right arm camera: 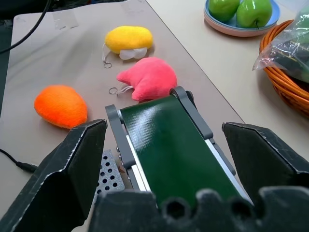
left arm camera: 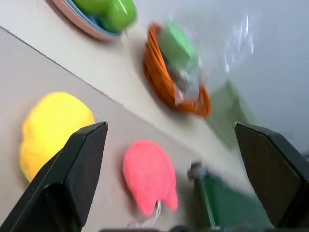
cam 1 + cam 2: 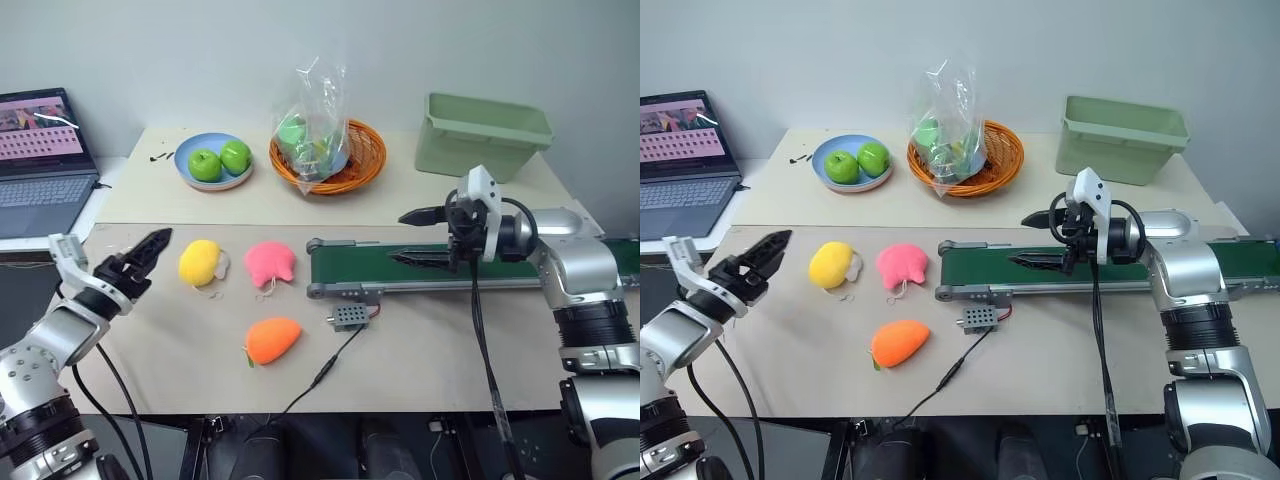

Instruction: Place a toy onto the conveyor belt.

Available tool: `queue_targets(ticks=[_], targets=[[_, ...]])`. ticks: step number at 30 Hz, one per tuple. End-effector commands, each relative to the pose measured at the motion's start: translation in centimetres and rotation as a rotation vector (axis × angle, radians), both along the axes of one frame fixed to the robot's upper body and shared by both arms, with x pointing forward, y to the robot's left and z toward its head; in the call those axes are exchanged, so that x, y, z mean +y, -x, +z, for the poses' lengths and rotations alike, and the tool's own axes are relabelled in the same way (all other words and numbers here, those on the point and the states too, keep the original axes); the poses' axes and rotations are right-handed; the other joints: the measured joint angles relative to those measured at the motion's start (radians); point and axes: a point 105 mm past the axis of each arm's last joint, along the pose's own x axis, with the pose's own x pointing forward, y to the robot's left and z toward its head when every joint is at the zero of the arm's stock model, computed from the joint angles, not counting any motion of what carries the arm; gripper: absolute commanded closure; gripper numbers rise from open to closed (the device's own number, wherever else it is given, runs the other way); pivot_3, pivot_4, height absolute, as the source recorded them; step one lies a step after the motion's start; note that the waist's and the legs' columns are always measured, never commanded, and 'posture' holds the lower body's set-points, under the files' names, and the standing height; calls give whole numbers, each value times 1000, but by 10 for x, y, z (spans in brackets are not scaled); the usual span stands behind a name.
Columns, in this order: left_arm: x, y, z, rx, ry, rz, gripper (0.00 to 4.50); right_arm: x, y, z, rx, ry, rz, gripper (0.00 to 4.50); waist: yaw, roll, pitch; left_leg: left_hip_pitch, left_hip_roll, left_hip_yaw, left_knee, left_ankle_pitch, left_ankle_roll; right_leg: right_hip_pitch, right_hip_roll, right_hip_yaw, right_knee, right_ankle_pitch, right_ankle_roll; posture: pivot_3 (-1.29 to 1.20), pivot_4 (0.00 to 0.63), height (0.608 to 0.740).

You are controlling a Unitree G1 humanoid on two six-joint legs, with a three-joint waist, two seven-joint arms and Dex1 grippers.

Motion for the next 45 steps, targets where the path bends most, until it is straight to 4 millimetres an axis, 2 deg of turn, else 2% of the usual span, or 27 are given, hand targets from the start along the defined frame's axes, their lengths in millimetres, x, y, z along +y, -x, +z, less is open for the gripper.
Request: queue_targets(ticks=[1, 6, 11, 22, 33, 34, 39, 42, 43, 45], targets=[[12, 1, -20, 82, 109, 54, 51, 2, 1, 17, -73, 4, 14, 0, 0, 0, 0, 0, 0, 0, 0, 0, 0, 0, 0, 0, 0, 0, 0, 0, 150, 740], [21, 3, -52, 170, 213, 107, 51, -2, 0, 19, -90, 11, -10, 0, 0, 0, 0, 0, 0, 1, 0, 0, -1, 0, 0, 0, 0, 0, 0, 0, 150, 740], [15, -3, -71, 223, 245, 95, 51, -6, 2, 21, -96, 22, -24, 0, 0, 0, 0, 0, -1, 1, -1, 0, -1, 0, 0, 0, 0, 0, 0, 0, 150, 740], [-11, -22, -78, 206, 219, -42, 51, -11, 5, 26, -114, 43, -40, 0, -1, 0, 0, 0, -1, 7, -1, 1, -1, 0, 0, 0, 0, 0, 0, 0, 150, 740], [-6, -43, -86, 208, 226, -16, 51, -16, 8, 29, -115, 78, -55, 0, 0, 0, 0, 0, -1, 8, -1, 1, -1, 0, 0, -1, 0, 0, 0, 0, 150, 740], [-8, -46, -86, 203, 219, -21, 565, -15, 7, 29, -115, 81, -54, 0, 0, 0, 0, 0, -1, 8, -1, 1, -1, 0, 0, -1, 1, 0, 0, 0, 150, 740], [-18, -52, -85, 183, 204, -67, 2195, -15, 7, 30, -117, 94, -51, 0, 0, 0, 0, 0, -1, 8, -1, 1, -1, 0, 0, -1, 0, 0, 0, 0, 150, 740], [-20, -53, -84, 170, 183, -83, 3388, -15, 8, 30, -119, 96, -51, 0, 0, 0, 0, -1, -1, 8, -1, 1, -1, 0, 0, -1, 0, 0, 0, 0, 150, 740], [-21, -53, -82, 158, 155, -95, 3624, -15, 8, 30, -119, 97, -51, 0, -1, 0, 0, -1, -1, 7, -1, 1, -1, 0, 0, -1, 0, 0, 0, 0, 150, 740], [-24, -54, -79, 136, 122, -114, 3624, -15, 9, 30, -117, 97, -52, 0, 0, 0, 0, -1, -1, 8, -1, 1, -1, 0, 0, -1, 0, 0, 0, 0, 150, 740]])
